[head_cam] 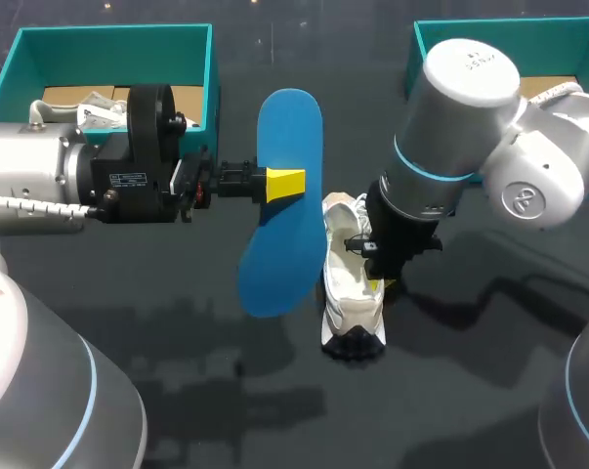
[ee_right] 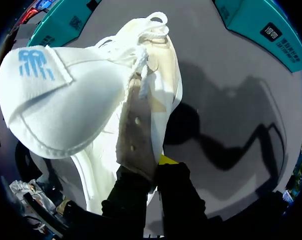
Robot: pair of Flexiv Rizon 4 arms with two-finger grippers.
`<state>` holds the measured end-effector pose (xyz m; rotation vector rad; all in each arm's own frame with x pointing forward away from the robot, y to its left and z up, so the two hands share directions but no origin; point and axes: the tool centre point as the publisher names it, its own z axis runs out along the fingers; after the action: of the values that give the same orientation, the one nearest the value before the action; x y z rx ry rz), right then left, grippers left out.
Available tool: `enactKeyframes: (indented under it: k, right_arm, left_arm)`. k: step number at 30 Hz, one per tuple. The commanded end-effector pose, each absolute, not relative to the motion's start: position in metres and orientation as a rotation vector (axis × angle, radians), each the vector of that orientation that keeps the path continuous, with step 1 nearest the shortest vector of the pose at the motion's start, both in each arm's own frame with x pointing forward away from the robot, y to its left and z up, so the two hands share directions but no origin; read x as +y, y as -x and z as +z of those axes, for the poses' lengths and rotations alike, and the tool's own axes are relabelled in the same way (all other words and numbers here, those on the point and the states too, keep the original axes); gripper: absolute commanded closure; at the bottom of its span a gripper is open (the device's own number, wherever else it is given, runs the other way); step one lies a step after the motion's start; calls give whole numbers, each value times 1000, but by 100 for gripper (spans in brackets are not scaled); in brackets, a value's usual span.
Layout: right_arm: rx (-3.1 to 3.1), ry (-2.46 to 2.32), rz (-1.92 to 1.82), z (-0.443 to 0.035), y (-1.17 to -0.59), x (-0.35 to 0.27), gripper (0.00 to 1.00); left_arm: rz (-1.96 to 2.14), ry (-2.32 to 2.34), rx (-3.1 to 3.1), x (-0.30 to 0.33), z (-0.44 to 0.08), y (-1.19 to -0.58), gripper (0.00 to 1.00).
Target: Take the shoe out of the shoebox, open the shoe tongue, remove and reinsert the insole, then place the shoe into the shoebox
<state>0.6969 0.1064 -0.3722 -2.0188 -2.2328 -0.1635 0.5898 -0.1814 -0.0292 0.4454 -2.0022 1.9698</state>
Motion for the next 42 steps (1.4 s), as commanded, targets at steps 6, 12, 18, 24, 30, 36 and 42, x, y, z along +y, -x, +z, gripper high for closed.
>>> enactKeyframes:
  k: [6, 12, 18, 24, 30, 36, 42]
  right_arm:
    - [-2220, 2040, -172, -382, -689, 106, 100]
    - [-2223, 2033, -170, -385, -689, 107, 66]
    - [-2201, 2017, -205, -373, -688, 104, 0]
    - [-2157, 1922, -316, -342, -691, 94, 0]
    - [-2180, 1826, -371, -329, -695, 90, 0]
    - [-2180, 1826, -371, -329, -695, 90, 0]
    - [-2147, 1832, -410, -317, -697, 83, 0]
  left_arm:
    - [1972, -444, -2000, -184, -30, -591, 100]
    - [1972, -444, -2000, -184, -30, -591, 100]
    - [1972, -444, -2000, -184, -30, -591, 100]
    - [1972, -444, -2000, -184, -30, -591, 100]
    - [1972, -444, -2000, -184, -30, -591, 100]
    - [1972, -444, -2000, -184, -30, -591, 100]
    - [1972, -444, -2000, -184, -30, -591, 100]
